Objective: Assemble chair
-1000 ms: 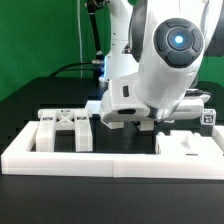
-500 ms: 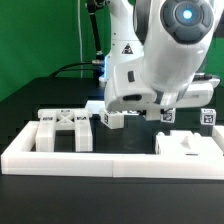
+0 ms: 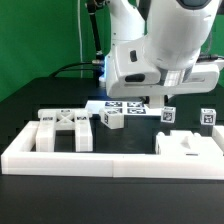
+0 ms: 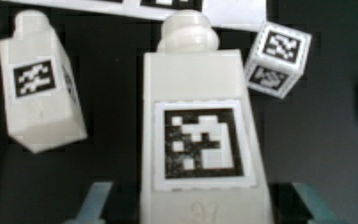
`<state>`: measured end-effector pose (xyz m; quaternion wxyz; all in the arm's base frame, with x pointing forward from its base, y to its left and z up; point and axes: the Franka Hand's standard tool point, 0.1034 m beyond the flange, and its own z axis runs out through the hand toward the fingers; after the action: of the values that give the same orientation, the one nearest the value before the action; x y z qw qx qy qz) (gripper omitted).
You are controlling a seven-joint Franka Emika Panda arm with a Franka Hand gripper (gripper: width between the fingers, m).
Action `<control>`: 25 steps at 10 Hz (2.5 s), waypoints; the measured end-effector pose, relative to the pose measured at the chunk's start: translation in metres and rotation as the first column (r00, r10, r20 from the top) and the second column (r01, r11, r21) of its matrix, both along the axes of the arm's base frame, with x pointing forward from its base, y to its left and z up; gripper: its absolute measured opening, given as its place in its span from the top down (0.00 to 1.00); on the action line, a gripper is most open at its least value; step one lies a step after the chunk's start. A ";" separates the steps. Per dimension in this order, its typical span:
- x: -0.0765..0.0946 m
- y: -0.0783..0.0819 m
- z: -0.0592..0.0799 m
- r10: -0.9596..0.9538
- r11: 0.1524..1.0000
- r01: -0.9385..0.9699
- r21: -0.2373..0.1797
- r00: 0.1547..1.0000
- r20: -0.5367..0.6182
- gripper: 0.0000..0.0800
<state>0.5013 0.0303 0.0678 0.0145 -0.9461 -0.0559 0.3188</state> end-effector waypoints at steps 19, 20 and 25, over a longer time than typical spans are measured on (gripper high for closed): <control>0.106 0.024 0.056 -0.009 0.998 -0.047 0.035 0.462 0.887 0.64; 0.115 0.037 0.054 -0.030 0.998 -0.039 0.054 0.457 0.889 0.64; 0.126 0.060 0.049 -0.036 0.996 -0.052 0.066 0.447 0.894 0.64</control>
Offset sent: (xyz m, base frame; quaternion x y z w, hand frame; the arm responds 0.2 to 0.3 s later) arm 0.0221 0.0020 0.0394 0.0057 0.1558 0.0151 0.9877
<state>0.6273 0.0906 0.1173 0.0210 -0.9705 -0.0730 -0.2288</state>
